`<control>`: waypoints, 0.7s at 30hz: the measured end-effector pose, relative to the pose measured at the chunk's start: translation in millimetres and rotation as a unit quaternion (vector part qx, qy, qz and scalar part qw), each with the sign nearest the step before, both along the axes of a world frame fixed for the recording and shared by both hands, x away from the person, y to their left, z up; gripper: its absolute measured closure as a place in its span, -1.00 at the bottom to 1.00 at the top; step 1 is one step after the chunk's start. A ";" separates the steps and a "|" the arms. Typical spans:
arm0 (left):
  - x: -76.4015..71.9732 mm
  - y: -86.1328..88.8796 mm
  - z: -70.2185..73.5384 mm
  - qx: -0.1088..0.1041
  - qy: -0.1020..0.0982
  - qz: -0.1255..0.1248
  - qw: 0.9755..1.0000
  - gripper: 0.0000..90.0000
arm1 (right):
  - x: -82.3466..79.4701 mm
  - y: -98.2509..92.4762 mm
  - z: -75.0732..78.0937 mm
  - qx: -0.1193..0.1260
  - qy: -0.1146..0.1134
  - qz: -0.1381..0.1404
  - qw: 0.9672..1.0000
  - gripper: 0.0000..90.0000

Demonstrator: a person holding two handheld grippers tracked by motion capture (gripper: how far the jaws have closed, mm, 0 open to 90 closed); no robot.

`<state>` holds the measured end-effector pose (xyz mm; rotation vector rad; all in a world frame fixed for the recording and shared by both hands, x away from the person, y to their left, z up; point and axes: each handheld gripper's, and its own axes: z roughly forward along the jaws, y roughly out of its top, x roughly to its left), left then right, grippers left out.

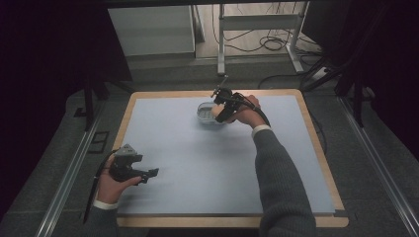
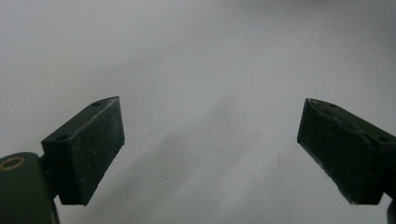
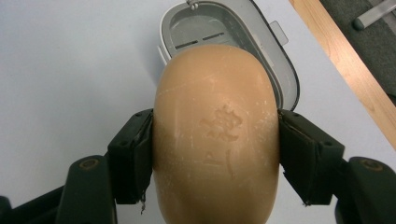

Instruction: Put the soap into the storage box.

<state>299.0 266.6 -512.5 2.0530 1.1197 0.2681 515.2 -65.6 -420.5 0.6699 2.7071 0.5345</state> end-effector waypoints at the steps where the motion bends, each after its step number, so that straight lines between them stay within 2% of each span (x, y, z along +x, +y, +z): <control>1: 0.1 -0.3 -0.4 -0.002 0.000 0.001 1.000 -0.83 | 0.3 0.2 -0.8 0.000 0.001 -0.002 1.000 -0.28; 14: 1.2 -0.5 -2.1 0.000 0.002 0.004 1.000 -0.83 | 10.5 6.2 -5.5 -0.005 0.000 0.003 1.000 -0.28; 21: 1.7 0.0 -2.7 0.002 0.004 0.005 1.000 -0.83 | 15.9 9.2 -5.2 0.001 -0.004 0.010 1.000 -0.28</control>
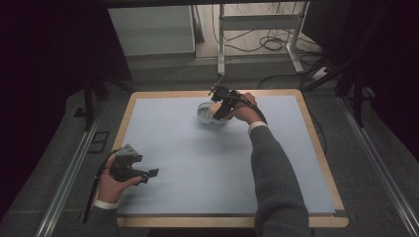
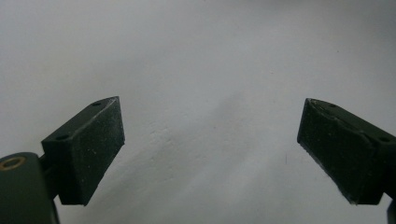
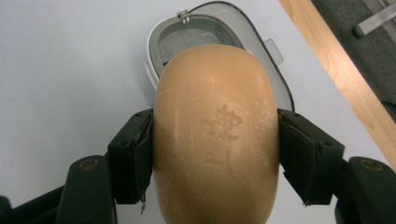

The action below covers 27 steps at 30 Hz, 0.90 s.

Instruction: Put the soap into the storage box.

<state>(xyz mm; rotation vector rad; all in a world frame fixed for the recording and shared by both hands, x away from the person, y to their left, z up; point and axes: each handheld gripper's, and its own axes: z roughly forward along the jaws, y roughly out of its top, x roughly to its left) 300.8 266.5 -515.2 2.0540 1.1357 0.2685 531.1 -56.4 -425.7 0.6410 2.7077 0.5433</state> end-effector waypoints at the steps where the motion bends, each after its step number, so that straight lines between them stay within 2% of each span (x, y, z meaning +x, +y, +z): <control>1: 0.2 0.0 -0.3 0.000 0.001 0.000 1.000 -0.83 | 1.0 -0.1 -0.3 0.003 -0.001 0.000 1.000 -0.28; 8: 1.1 -0.3 -1.6 0.002 0.002 0.000 1.000 -0.83 | 11.1 -1.6 -6.0 0.005 0.000 -0.006 1.000 -0.28; 19: 1.8 1.3 -2.5 0.000 0.003 0.001 1.000 -0.83 | 20.6 7.8 -7.2 0.005 -0.011 0.015 1.000 -0.28; 27: 2.0 1.2 -2.7 0.000 0.004 0.001 1.000 -0.83 | 27.0 11.2 -7.3 0.005 -0.013 0.014 1.000 -0.28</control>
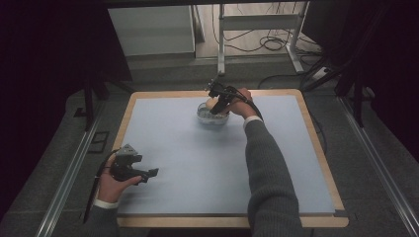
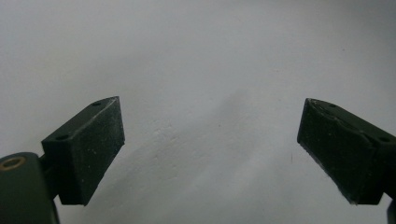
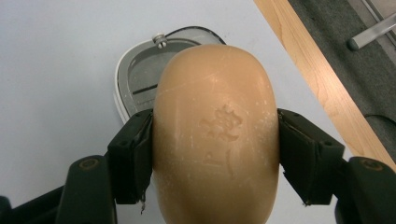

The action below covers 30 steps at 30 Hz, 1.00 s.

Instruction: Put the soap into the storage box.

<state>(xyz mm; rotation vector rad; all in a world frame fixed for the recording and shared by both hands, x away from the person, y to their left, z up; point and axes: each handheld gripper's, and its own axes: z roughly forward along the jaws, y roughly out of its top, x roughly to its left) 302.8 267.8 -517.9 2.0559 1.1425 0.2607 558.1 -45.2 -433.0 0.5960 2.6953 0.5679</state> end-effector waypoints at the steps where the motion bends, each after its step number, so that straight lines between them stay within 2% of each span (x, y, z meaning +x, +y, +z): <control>1: 0.1 -0.2 -0.2 0.000 0.000 0.000 1.000 -0.83 | 0.8 0.8 0.0 -0.002 -0.001 0.004 1.000 -0.28; 4: 0.2 -0.5 -0.4 0.000 0.001 -0.001 1.000 -0.83 | 1.3 3.0 -0.5 -0.003 -0.002 0.004 1.000 -0.28; 10: 0.0 0.6 0.1 0.000 0.000 0.000 1.000 -0.83 | 4.8 10.6 -8.4 -0.013 -0.001 0.020 1.000 -0.28; 26: 0.2 0.4 -0.4 -0.001 0.000 -0.001 1.000 -0.83 | 6.6 14.2 -23.8 -0.039 0.001 0.017 0.999 -0.29; 30: 0.2 0.1 -0.5 0.000 0.000 -0.001 1.000 -0.83 | 5.0 12.9 -25.5 -0.033 0.007 0.020 0.999 -0.29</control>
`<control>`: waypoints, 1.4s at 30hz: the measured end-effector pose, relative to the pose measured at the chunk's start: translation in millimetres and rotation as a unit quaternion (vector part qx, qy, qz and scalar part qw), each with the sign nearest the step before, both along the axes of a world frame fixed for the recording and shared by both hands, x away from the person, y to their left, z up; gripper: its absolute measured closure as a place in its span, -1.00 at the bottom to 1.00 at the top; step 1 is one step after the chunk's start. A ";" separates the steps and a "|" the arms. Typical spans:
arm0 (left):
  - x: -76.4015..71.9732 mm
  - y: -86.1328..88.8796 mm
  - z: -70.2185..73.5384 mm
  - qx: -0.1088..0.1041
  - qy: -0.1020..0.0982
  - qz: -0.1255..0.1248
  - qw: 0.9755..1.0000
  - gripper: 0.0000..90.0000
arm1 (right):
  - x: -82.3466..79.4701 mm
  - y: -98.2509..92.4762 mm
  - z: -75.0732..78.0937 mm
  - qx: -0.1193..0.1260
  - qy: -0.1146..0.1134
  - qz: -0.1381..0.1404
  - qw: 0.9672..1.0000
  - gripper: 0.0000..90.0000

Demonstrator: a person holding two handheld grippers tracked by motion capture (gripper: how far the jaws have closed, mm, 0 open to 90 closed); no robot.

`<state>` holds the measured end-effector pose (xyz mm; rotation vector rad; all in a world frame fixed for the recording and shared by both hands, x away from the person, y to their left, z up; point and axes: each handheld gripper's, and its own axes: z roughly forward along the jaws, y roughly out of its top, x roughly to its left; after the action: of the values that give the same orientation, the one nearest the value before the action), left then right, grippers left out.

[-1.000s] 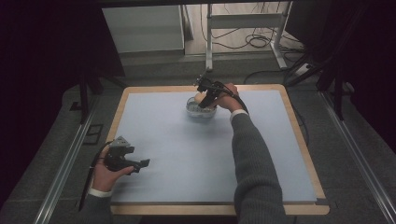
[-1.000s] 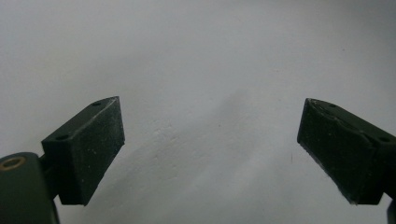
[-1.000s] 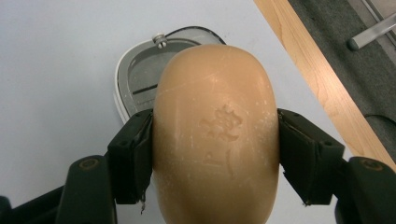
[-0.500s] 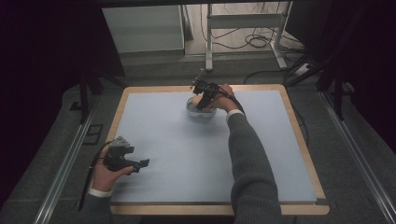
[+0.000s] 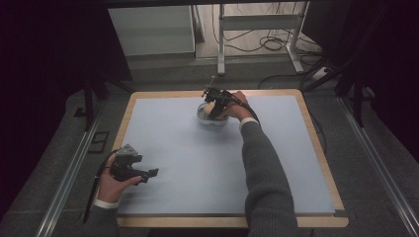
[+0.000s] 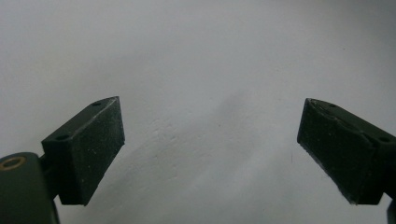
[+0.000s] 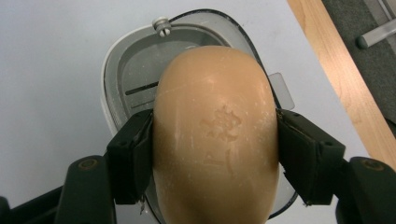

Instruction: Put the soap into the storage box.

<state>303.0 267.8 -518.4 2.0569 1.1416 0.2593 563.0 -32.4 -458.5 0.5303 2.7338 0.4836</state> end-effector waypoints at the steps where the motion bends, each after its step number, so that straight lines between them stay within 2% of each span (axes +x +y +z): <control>1: 0.0 -0.2 -0.1 0.000 0.000 0.000 1.000 -0.83 | -0.2 -0.5 -0.2 -0.001 -0.003 0.003 1.000 -0.29; 10: -0.5 -1.7 0.9 0.000 -0.001 -0.003 1.000 -0.83 | -7.6 -7.0 13.1 0.028 -0.013 -0.017 0.999 -0.33; 13: -0.9 -2.1 1.4 -0.001 -0.003 -0.002 1.000 -0.83 | -13.1 -12.4 19.0 0.062 -0.013 -0.043 0.997 -0.36; 17: -1.0 -2.2 1.5 0.001 -0.004 -0.002 1.000 -0.83 | -24.4 -20.7 26.0 0.095 -0.019 -0.057 0.994 -0.39; 21: -1.3 -2.9 2.3 0.004 -0.004 -0.003 1.000 -0.83 | -43.3 -35.3 34.5 0.120 -0.033 -0.069 0.990 -0.41; 22: -1.3 -3.2 2.3 0.005 -0.005 -0.003 1.000 -0.83 | -50.4 -40.4 35.6 0.131 -0.038 -0.072 0.988 -0.41; 25: -1.4 -5.2 2.6 0.009 -0.005 -0.004 1.000 -0.83 | -65.9 -52.4 35.6 0.144 -0.044 -0.077 0.986 -0.42; 29: -2.7 -8.0 3.5 0.010 -0.006 -0.005 1.000 -0.83 | -88.8 -71.3 32.1 0.164 -0.049 -0.093 0.981 -0.43; 34: -2.7 -8.0 3.9 0.014 -0.006 -0.002 1.000 -0.83 | -117.2 -97.2 27.1 0.197 -0.053 -0.107 0.973 -0.44; 42: -3.9 -8.4 4.9 0.016 -0.009 0.000 1.000 -0.83 | -159.1 -132.8 12.6 0.226 -0.057 -0.116 0.966 -0.47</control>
<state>299.0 259.5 -513.4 2.0791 1.1343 0.2969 404.0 -165.2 -446.0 0.8885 2.4075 1.0477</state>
